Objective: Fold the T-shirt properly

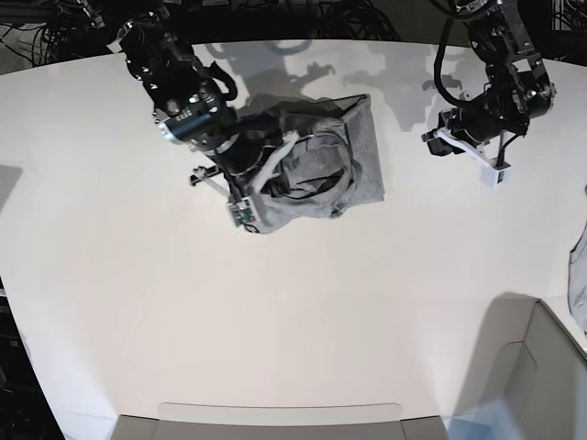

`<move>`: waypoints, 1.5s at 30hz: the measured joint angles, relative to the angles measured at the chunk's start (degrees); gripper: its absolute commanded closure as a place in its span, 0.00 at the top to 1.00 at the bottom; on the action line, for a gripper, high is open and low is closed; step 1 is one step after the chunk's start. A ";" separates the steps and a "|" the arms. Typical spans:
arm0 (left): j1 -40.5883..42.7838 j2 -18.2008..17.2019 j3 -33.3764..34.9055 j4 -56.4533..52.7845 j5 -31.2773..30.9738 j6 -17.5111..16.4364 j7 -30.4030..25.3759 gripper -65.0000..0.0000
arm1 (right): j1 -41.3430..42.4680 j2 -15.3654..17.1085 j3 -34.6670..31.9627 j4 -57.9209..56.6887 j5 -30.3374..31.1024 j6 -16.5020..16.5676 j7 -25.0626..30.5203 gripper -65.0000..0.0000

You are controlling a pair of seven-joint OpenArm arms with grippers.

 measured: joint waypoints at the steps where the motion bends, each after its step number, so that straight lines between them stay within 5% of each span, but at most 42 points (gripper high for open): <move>1: -0.02 -0.04 0.00 -0.04 0.04 0.00 0.07 0.00 | -0.81 0.44 -0.07 -0.02 -0.48 -0.07 -0.02 0.00; 5: -0.39 -0.04 0.02 -0.04 0.00 0.00 0.02 0.00 | -0.81 1.64 -4.87 -4.07 0.17 2.25 -4.87 0.00; 12: -0.68 -0.07 0.00 -3.98 0.00 0.00 -0.11 0.00 | 2.27 -2.36 -18.80 -10.84 1.42 15.96 -6.95 0.00; 14: -0.61 -0.04 -0.11 -6.69 0.04 0.00 -0.15 0.00 | 2.27 -3.15 -20.68 -9.49 1.22 17.42 -7.52 0.00; 18: -0.42 -0.04 -0.15 -9.20 0.04 0.00 0.00 0.00 | 4.20 -4.94 -19.34 -7.67 1.40 17.42 -7.15 0.00; 28: -0.55 -0.28 -0.37 -9.18 0.02 0.00 -0.20 0.00 | 5.40 -4.87 -0.35 -8.59 0.39 17.35 -7.15 0.00; 33: -0.66 -0.37 -0.39 -9.18 0.00 0.00 -0.24 0.00 | 9.49 -6.21 -1.25 -16.68 1.11 17.42 -7.82 0.00; 45: -0.63 -0.35 -0.48 -9.11 0.00 0.00 -0.20 0.00 | 29.03 -18.69 -14.67 -44.81 1.25 17.68 1.14 0.00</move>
